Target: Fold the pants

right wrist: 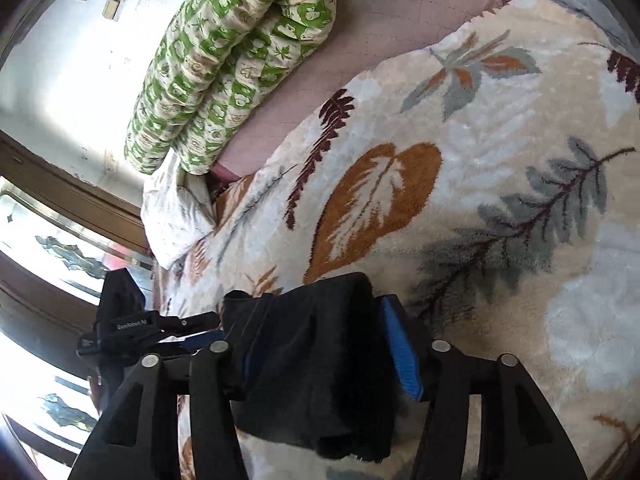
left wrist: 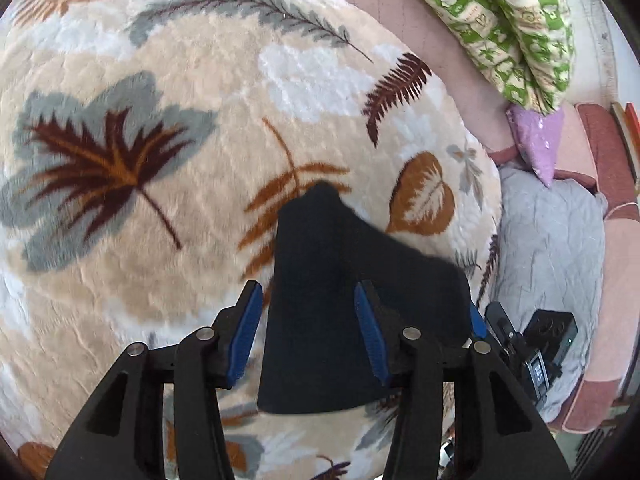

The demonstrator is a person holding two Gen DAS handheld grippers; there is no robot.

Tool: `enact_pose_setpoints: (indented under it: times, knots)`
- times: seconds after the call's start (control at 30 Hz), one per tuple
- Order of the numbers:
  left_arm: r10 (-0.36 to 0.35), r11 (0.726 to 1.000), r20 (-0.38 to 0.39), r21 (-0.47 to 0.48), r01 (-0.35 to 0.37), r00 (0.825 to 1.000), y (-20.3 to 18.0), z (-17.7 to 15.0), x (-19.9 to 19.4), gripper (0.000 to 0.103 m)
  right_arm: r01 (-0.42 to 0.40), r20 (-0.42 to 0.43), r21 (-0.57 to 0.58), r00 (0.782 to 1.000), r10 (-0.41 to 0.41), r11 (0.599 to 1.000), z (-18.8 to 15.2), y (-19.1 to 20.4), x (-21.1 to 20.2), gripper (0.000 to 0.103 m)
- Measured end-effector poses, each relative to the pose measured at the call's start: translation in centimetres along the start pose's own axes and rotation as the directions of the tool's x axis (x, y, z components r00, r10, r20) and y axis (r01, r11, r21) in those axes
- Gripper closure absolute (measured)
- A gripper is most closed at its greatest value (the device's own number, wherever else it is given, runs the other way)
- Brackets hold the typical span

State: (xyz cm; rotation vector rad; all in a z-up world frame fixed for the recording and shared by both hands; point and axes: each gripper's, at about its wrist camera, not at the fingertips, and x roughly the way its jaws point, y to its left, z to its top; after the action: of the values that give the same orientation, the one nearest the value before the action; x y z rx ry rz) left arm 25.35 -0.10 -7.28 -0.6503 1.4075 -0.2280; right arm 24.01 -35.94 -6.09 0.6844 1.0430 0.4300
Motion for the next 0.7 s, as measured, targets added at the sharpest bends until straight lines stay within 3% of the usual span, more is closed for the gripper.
enact_pose_setpoints:
  times: [0.17, 0.47, 0.67, 0.7]
  knots:
    - [-0.081, 0.996, -0.034, -0.036, 0.08, 0.996, 1.4, -2.0, 0.7, 0.057, 0.038, -0.061, -0.008, 0.997, -0.038, 0.999, -0.8, 0.0, -0.4, 0.037]
    - [-0.079, 0.996, -0.013, 0.03, 0.079, 0.997, 1.1, -2.4, 1.4, 0.057, 0.01, -0.154, 0.06, 0.988, -0.001, 0.998, -2.2, -1.7, 1.9, 0.032]
    - [-0.084, 0.995, -0.045, 0.047, 0.086, 0.995, 1.2, -2.5, 3.1, 0.043, -0.021, -0.194, 0.079, 0.98, 0.036, 0.997, -2.3, -1.8, 3.8, 0.027]
    - [-0.103, 0.993, -0.043, 0.047, 0.105, 0.994, 0.9, -2.4, 3.2, 0.034, -0.019, -0.202, 0.074, 0.979, 0.034, 0.997, -2.4, -1.7, 4.1, 0.027]
